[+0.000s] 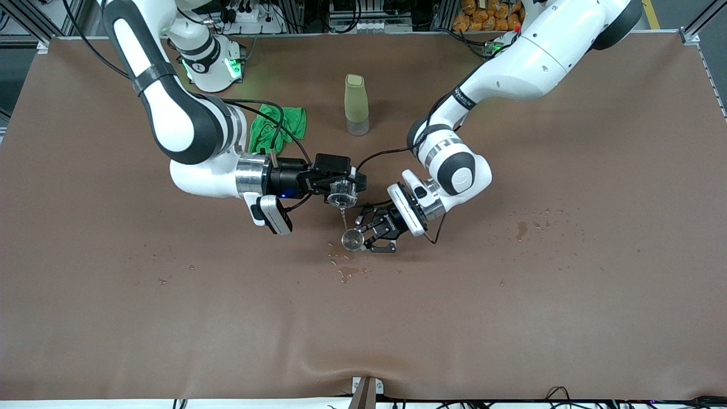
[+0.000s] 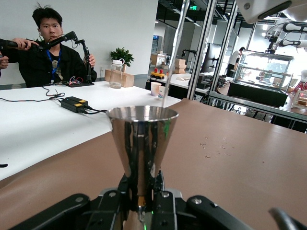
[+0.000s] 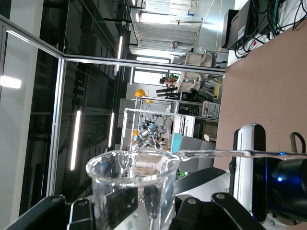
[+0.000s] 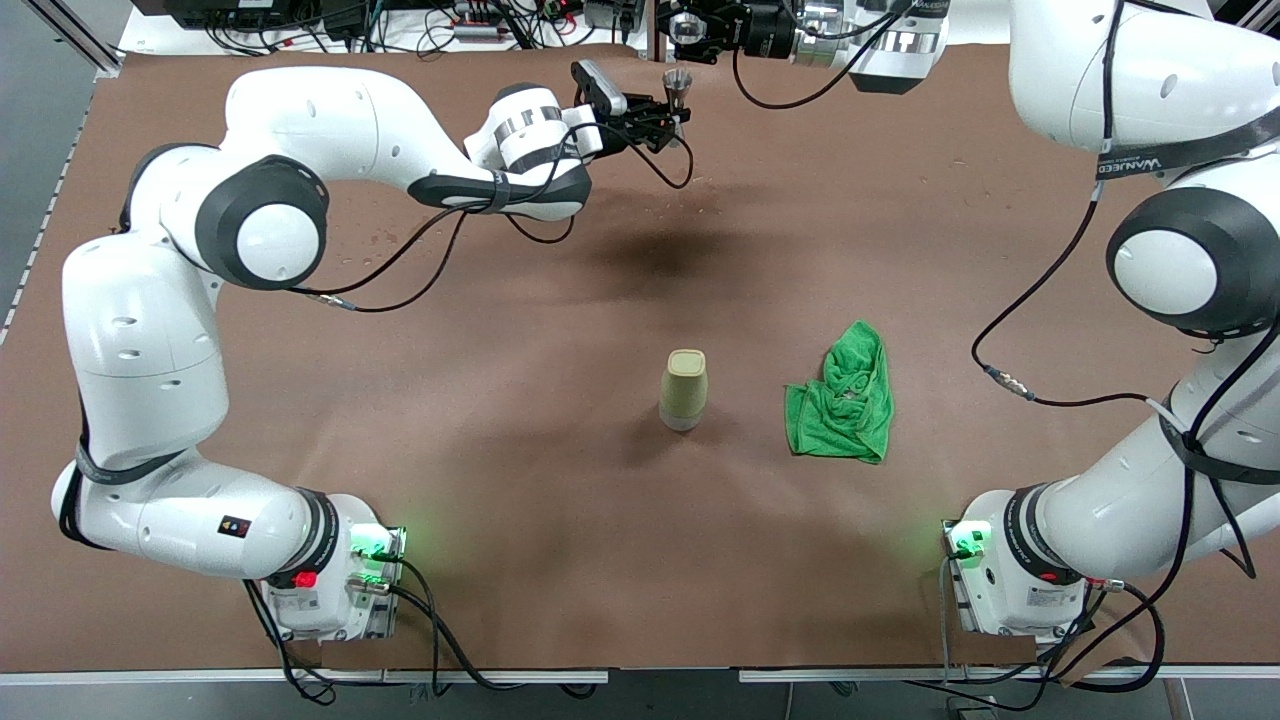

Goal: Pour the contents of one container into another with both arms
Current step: 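Tilt the jigger with the left gripper, pouring into the held beaker, then carry the jigger back with the left gripper while the right gripper withdraws the beaker, then lower the jigger and beaker onto the table with both grippers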

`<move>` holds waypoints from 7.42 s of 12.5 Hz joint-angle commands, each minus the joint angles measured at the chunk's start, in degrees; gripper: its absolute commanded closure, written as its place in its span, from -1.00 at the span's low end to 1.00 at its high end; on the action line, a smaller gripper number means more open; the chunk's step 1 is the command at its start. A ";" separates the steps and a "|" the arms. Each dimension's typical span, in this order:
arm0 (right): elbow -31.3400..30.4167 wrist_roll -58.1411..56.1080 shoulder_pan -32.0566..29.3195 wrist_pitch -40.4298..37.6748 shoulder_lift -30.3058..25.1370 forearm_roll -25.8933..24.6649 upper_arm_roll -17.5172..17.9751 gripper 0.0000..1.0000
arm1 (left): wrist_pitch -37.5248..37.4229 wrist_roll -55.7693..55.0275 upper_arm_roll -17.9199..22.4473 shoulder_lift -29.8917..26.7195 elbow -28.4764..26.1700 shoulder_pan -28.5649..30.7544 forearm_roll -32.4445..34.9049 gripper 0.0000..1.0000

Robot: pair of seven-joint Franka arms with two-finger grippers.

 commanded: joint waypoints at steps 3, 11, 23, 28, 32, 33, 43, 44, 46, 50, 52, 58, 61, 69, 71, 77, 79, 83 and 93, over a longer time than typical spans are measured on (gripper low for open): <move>1.21 1.15 -1.12 -0.45 0.89 3.98 1.08 1.00 | 0.02 1.09 -0.36 0.28 0.82 -0.64 -1.99 1.00; 1.21 5.36 -1.20 -2.82 1.77 6.27 1.08 1.00 | 0.02 1.09 -0.36 0.54 1.00 -0.82 -2.08 1.00; 1.03 13.01 -0.85 -3.26 2.13 8.29 1.08 1.00 | -0.07 3.19 -0.36 0.54 0.91 -0.20 -1.29 1.00; 1.03 15.83 -0.76 -2.65 2.13 8.38 0.99 1.00 | -2.09 5.48 -0.36 1.16 0.82 -0.46 -1.91 1.00; 1.56 15.74 -0.85 -2.56 2.91 8.21 0.99 1.00 | -2.09 5.66 -0.36 1.42 0.82 -0.64 -1.82 1.00; 1.73 15.83 -0.85 -2.47 3.09 8.21 0.99 1.00 | -2.18 6.09 -0.36 1.42 0.82 -0.64 -1.99 1.00; 2.18 16.53 -1.03 -2.56 3.53 11.63 0.99 1.00 | -2.18 6.27 -0.36 1.42 0.29 2.60 -3.58 1.00; 2.18 16.01 -0.94 -2.56 3.44 11.20 0.99 1.00 | -2.27 6.27 -0.36 1.33 0.29 3.31 -3.40 1.00; 2.61 11.64 -1.29 -2.64 3.44 7.62 0.82 1.00 | -3.75 6.27 -0.36 0.98 -0.93 5.15 -2.79 1.00; 2.97 -4.61 -6.02 -2.64 3.71 -5.22 0.55 1.00 | -9.98 6.98 -0.36 0.54 -6.02 10.60 2.30 1.00; 3.58 -10.42 -9.10 -2.64 4.58 -11.18 0.55 1.00 | -13.50 7.07 -0.44 0.37 -8.83 14.11 6.95 1.00; 7.18 -28.08 -25.34 -2.82 10.81 -26.66 0.11 1.00 | -21.77 6.98 -0.44 0.10 -15.43 24.13 19.78 1.00; 7.45 -40.81 -34.66 -2.82 14.33 -33.09 0.20 1.00 | -25.54 6.54 -0.44 0.10 -17.45 29.22 25.67 1.00; 21.14 -68.17 -48.22 -1.77 31.11 -32.66 0.20 1.00 | -35.39 2.15 -0.36 1.07 -18.78 44.08 45.79 1.00; 22.30 -74.05 -48.58 2.25 33.23 -31.88 0.29 1.00 | -37.94 0.83 -0.36 1.33 -18.78 47.15 50.54 1.00; 22.21 -91.29 -49.63 4.83 38.59 -16.24 0.20 1.00 | -45.67 1.44 4.38 3.08 -18.78 50.07 56.79 1.00; 22.30 -92.53 -49.72 5.61 40.00 -14.04 -0.41 1.00 | -47.26 1.79 5.70 3.62 -18.78 50.07 58.12 1.00; 22.13 -92.54 -49.72 5.97 40.18 -14.55 -5.24 1.00 | -47.97 2.76 7.55 4.67 -19.04 50.16 60.48 1.00; 21.60 -90.26 -49.63 -0.52 40.01 -23.70 -5.86 -1.00 | -47.97 1.70 9.05 4.85 -18.69 50.07 61.11 0.56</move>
